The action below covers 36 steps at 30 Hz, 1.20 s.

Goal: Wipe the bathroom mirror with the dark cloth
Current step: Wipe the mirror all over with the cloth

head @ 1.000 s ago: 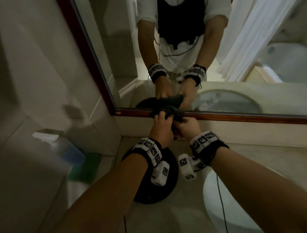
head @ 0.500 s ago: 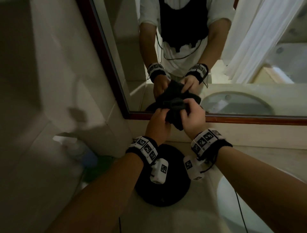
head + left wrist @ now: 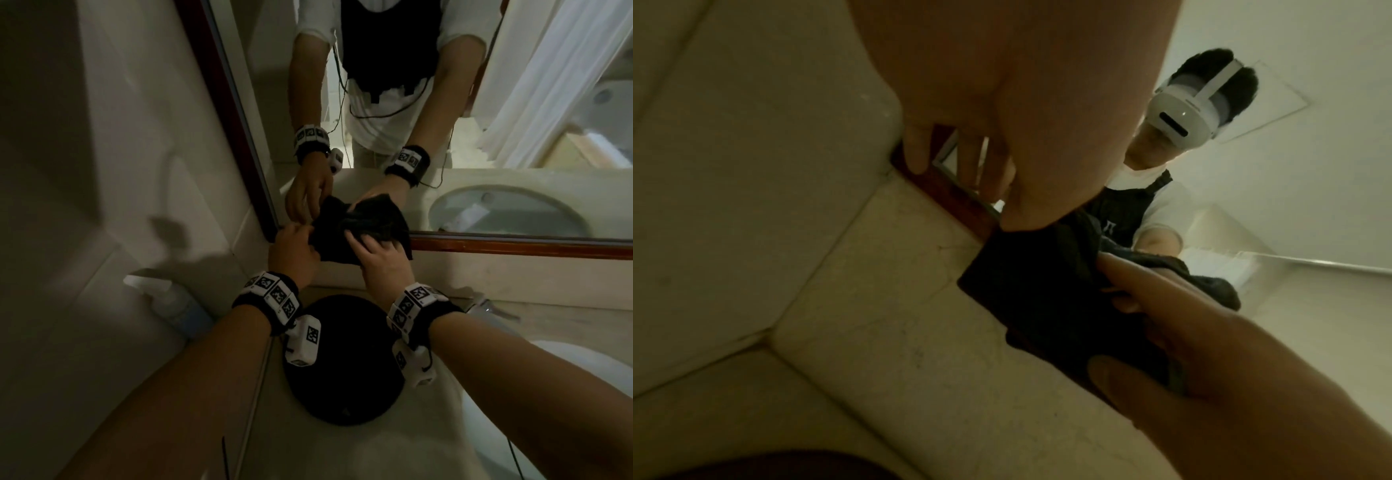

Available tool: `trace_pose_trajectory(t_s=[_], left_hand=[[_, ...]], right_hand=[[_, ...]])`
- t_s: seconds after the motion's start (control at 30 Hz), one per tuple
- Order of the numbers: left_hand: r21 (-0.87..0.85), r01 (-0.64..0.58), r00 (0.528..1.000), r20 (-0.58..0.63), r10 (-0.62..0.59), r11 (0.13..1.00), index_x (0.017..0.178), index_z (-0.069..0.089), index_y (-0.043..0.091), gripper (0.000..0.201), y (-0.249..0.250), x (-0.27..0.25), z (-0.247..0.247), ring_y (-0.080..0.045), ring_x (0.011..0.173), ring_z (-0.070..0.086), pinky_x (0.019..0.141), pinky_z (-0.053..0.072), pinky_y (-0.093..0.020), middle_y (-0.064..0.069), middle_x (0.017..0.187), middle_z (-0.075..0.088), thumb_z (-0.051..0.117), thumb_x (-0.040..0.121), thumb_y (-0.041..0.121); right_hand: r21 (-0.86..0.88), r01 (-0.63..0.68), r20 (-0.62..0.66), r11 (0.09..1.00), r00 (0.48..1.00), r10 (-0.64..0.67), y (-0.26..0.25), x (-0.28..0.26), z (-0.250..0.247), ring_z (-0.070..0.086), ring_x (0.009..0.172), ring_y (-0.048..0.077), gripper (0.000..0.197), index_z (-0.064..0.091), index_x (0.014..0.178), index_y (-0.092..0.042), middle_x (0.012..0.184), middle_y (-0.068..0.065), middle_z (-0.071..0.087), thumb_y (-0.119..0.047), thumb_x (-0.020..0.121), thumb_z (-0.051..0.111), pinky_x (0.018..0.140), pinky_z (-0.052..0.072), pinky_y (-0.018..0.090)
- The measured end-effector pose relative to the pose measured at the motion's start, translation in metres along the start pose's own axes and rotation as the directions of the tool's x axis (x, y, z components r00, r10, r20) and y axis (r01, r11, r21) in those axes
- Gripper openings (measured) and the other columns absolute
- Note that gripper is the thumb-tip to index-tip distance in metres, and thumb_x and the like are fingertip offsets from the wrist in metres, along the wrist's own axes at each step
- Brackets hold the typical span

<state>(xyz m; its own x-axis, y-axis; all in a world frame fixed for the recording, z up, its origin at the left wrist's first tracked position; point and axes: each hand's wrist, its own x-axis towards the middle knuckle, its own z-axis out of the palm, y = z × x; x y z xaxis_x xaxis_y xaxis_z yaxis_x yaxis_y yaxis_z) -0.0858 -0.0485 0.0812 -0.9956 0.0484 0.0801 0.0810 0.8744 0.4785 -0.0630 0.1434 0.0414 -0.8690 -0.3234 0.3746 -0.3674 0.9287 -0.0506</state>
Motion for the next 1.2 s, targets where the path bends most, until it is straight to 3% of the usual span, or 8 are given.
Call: trace_pose_trajectory(t_s=[0.1, 0.23, 0.33, 0.47, 0.6, 0.8, 1.0, 1.2], left_hand=[[0.100, -0.032, 0.998, 0.064, 0.025, 0.995, 0.138, 0.052, 0.016, 0.046, -0.006, -0.001, 0.005, -0.028, 0.126, 0.044, 0.101, 0.043, -0.042, -0.008, 0.138, 0.045, 0.052, 0.091, 0.016], [0.216, -0.037, 0.999, 0.036, 0.030, 0.976, 0.135, 0.055, 0.016, 0.043, 0.002, 0.001, 0.008, -0.030, 0.122, 0.047, 0.095, 0.045, -0.043, -0.009, 0.133, 0.049, 0.051, 0.092, 0.015], [0.283, -0.023, 0.999, 0.047, 0.010, 0.959, 0.128, 0.061, 0.011, 0.038, 0.009, 0.004, 0.011, -0.032, 0.116, 0.051, 0.092, 0.046, -0.045, -0.012, 0.129, 0.051, 0.050, 0.092, 0.015], [0.398, -0.029, 0.997, 0.076, -0.002, 0.917, 0.117, 0.061, 0.007, 0.028, 0.012, 0.009, 0.012, -0.032, 0.106, 0.056, 0.084, 0.049, -0.044, -0.015, 0.124, 0.053, 0.050, 0.092, 0.015], [0.488, -0.053, 0.997, 0.075, 0.019, 0.871, 0.121, 0.056, 0.008, 0.029, 0.019, 0.014, 0.014, -0.033, 0.103, 0.059, 0.078, 0.049, -0.041, -0.016, 0.122, 0.054, 0.050, 0.097, 0.023], [0.586, -0.057, 0.998, 0.051, 0.033, 0.808, 0.124, 0.058, 0.012, 0.031, 0.026, 0.023, 0.017, -0.031, 0.099, 0.062, 0.067, 0.043, -0.036, -0.014, 0.114, 0.059, 0.049, 0.100, 0.031], [0.626, -0.099, 0.995, 0.072, 0.069, 0.774, 0.117, 0.062, 0.016, 0.031, 0.027, 0.033, 0.017, -0.030, 0.097, 0.064, 0.070, 0.046, -0.036, -0.012, 0.111, 0.063, 0.051, 0.099, 0.038], [0.654, -0.135, 0.991, 0.073, 0.116, 0.744, 0.110, 0.065, 0.013, 0.022, 0.028, 0.030, 0.014, -0.030, 0.087, 0.065, 0.061, 0.036, -0.033, -0.012, 0.101, 0.065, 0.049, 0.101, 0.025]], right_hand=[[-0.001, 0.045, -0.019, 0.999, 0.999, -0.045, 0.005, -0.004, -0.002, 0.064, 0.102, 0.036, 0.067, 0.060, 0.133, -0.016, 0.115, 0.005, 0.067, -0.006, 0.069, 0.074, 0.088, 0.051, 0.047], [0.004, 0.083, 0.029, 0.997, 0.996, -0.083, 0.014, -0.006, -0.008, 0.062, 0.108, 0.037, 0.054, 0.061, 0.132, -0.017, 0.115, 0.003, 0.067, -0.013, 0.079, 0.047, 0.091, 0.049, 0.047], [-0.017, 0.106, 0.071, 0.994, 0.992, -0.104, 0.026, -0.011, -0.013, 0.061, 0.109, 0.038, 0.060, 0.062, 0.131, -0.018, 0.117, 0.004, 0.066, -0.011, 0.072, 0.066, 0.090, 0.049, 0.048], [-0.051, 0.093, 0.046, 0.994, 0.995, -0.090, 0.049, -0.023, -0.026, 0.061, 0.107, 0.036, 0.063, 0.064, 0.128, -0.019, 0.118, 0.002, 0.065, -0.008, 0.067, 0.071, 0.085, 0.051, 0.044], [-0.092, 0.011, 0.030, 0.996, 1.000, -0.008, 0.084, -0.045, -0.037, 0.061, 0.097, 0.036, 0.063, 0.065, 0.125, -0.021, 0.115, 0.003, 0.066, -0.006, 0.065, 0.077, 0.080, 0.051, 0.042], [-0.104, -0.221, -0.022, 0.970, 0.975, 0.220, 0.124, -0.071, -0.052, 0.059, 0.089, 0.037, 0.031, 0.065, 0.105, -0.017, 0.100, 0.010, 0.063, -0.021, 0.077, 0.076, 0.067, 0.050, 0.044], [-0.085, -0.303, -0.101, 0.949, 0.950, 0.294, 0.116, -0.066, -0.043, 0.053, 0.091, 0.037, 0.038, 0.060, 0.117, -0.016, 0.105, 0.013, 0.057, -0.023, 0.081, 0.073, 0.060, 0.048, 0.037], [-0.112, -0.288, -0.157, 0.951, 0.950, 0.270, 0.094, -0.046, -0.038, 0.053, 0.083, 0.037, 0.037, 0.064, 0.116, -0.018, 0.098, 0.014, 0.056, -0.014, 0.080, 0.072, 0.052, 0.039, 0.030]])
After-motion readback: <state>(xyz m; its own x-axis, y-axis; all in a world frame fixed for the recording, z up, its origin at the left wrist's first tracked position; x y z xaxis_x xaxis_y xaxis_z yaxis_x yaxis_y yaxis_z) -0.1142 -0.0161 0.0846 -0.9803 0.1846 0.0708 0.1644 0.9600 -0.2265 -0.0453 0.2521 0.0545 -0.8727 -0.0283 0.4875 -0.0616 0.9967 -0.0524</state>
